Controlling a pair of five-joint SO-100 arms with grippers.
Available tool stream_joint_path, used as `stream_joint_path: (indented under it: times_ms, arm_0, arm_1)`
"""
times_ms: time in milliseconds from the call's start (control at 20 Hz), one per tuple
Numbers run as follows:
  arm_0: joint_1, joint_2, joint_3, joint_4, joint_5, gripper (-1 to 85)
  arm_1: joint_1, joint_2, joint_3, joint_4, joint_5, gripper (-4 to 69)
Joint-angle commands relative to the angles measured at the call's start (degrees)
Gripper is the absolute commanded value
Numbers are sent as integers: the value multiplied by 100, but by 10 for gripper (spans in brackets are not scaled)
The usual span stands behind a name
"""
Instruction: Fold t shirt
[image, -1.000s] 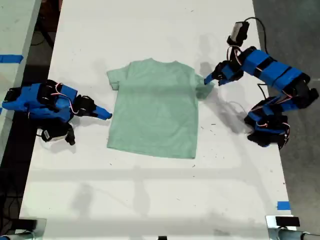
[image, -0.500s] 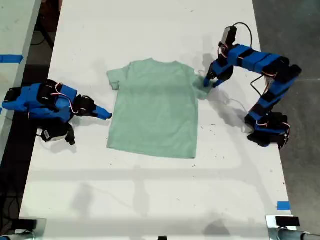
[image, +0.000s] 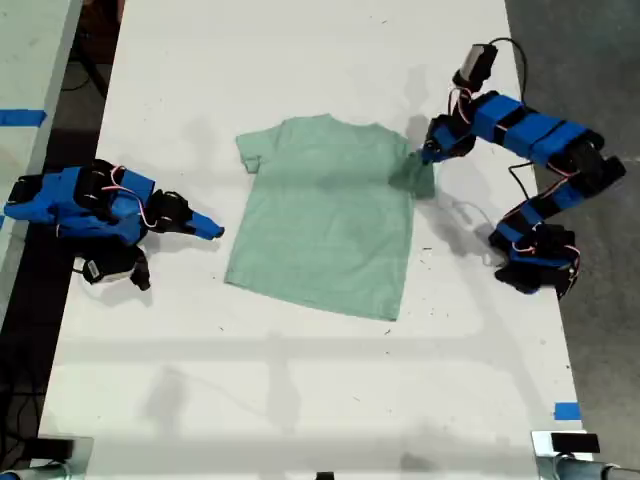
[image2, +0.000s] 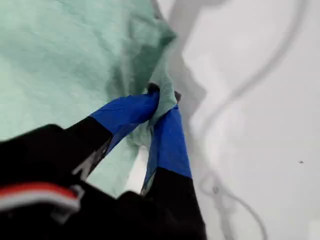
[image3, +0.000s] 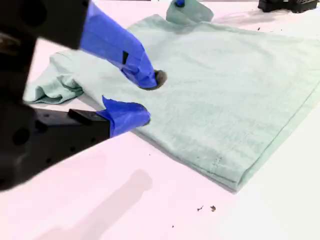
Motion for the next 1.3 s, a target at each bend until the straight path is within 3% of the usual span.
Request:
stream_joint_path:
  times_ms: [0, 150, 450, 550, 650, 800, 850, 1000, 1100, 1250]
  arm_0:
    - [70, 35, -53, -44, -18, 80]
    - [62, 35, -53, -44, -18, 80]
    - [62, 35, -53, -44, -18, 80]
    - [62, 35, -53, -44, -18, 80]
    - [62, 35, -53, -44, -18, 80]
    - [62, 35, -53, -44, -18, 80]
    - [62, 35, -53, -44, -18, 80]
    - [62, 35, -53, -44, -18, 80]
    - [62, 35, -53, -44, -18, 80]
    - [62, 35, -53, -44, -18, 81]
  arm_1:
    - [-738, 853, -185, -659, -202, -9]
    - [-1714, 431, -615, -1433, -492, -9]
    - [-2760, -1521, -1424, -2030, -940, 34]
    - [-3059, -1890, -1828, -1916, -1477, 228]
    - [-3103, -1644, -2048, -1582, -1705, 157]
    - [-2839, -633, -2373, -457, -1362, 107]
    - [-2725, -132, -2391, -18, -1160, 2]
    - [-2663, 1846, -1811, 1143, -668, 3]
    - [-3059, 3630, -264, 1134, -114, 3]
    - [-3261, 6293, 2725, 888, 123, 3]
